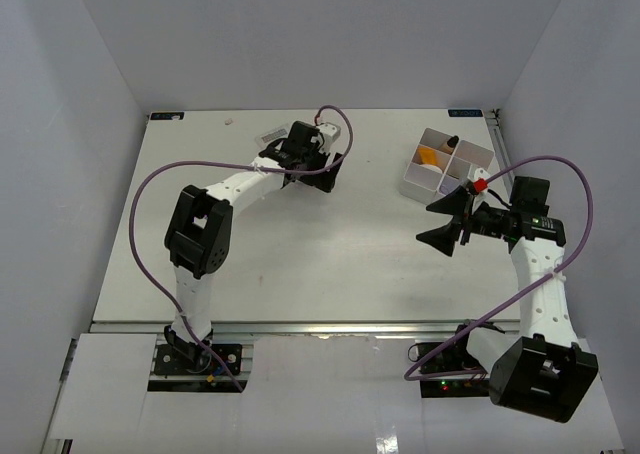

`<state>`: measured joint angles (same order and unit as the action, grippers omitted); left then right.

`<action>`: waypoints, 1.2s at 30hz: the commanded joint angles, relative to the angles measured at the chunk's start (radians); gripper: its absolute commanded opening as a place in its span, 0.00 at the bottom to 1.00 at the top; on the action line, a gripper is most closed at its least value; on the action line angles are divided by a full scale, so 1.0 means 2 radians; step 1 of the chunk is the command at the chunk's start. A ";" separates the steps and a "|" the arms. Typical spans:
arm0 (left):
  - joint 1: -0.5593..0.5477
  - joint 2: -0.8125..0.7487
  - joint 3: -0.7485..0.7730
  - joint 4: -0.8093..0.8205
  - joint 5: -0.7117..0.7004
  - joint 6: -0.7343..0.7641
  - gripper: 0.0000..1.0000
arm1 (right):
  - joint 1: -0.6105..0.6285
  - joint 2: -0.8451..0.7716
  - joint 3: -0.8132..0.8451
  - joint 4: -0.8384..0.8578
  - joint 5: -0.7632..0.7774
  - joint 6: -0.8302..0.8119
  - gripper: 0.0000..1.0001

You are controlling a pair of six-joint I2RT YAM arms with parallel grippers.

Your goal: Organize the makeup

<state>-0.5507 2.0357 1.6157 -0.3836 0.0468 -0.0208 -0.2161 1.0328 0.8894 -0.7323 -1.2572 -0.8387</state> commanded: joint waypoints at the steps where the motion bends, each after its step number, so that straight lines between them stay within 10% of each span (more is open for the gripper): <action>1: 0.001 -0.019 -0.005 0.022 0.045 0.215 0.98 | -0.005 -0.012 -0.003 -0.011 -0.024 -0.020 0.90; 11: 0.029 0.004 -0.007 0.029 0.140 0.396 0.98 | -0.010 -0.014 -0.003 -0.015 -0.027 -0.025 0.91; 36: 0.116 0.145 0.129 -0.025 0.334 0.499 0.98 | -0.020 0.021 -0.005 -0.015 -0.024 -0.027 0.91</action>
<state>-0.3316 2.3009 1.8079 -0.4179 0.6043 0.9403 -0.2450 1.0706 0.8852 -0.7591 -1.2829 -0.8734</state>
